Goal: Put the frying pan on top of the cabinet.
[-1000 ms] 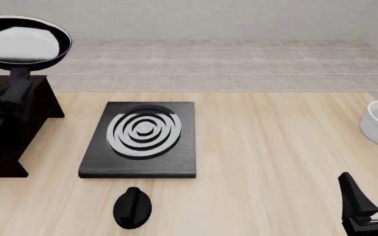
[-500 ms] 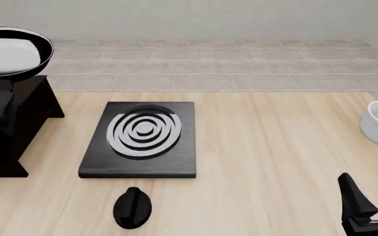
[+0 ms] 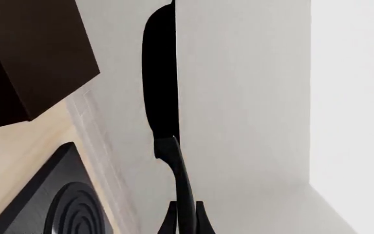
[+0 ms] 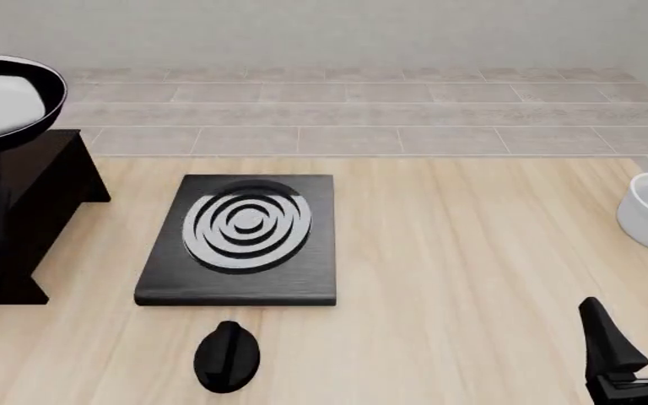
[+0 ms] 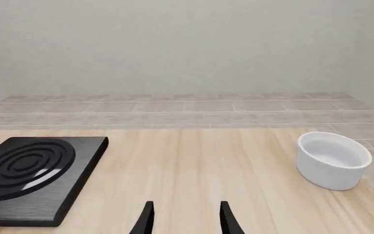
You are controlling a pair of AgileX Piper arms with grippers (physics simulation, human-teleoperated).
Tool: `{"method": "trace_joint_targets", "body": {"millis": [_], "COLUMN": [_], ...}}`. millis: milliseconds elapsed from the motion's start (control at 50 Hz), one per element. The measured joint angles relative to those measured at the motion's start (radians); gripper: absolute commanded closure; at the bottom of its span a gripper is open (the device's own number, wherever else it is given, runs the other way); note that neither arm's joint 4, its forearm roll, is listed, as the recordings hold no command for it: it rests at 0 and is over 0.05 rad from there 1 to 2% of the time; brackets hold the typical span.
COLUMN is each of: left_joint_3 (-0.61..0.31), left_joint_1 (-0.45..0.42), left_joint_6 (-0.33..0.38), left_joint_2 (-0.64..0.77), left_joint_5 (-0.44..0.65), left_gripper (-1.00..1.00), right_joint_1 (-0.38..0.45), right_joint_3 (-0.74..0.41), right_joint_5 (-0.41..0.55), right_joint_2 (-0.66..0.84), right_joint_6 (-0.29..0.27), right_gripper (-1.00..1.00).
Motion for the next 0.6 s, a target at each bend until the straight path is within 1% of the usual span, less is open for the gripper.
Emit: {"method": "trace_joint_targets", "body": {"millis": [360,600], "left_joint_3": [0.032,0.054], "left_joint_1": [0.035,0.045], "left_joint_6": [-0.033,-0.053], "left_joint_2": [0.000,0.038], "left_joint_5": [-0.016,-0.053], "left_gripper": [1.00,1.00], "right_joint_1": [0.002,0.003], "right_joint_3": [0.000,0.000], "right_joint_5": [-0.013,-0.016], "right_joint_2": [0.014,0.018], "right_joint_6": [-0.003,-0.005], "right_gripper": [-1.00,-1.00]}}
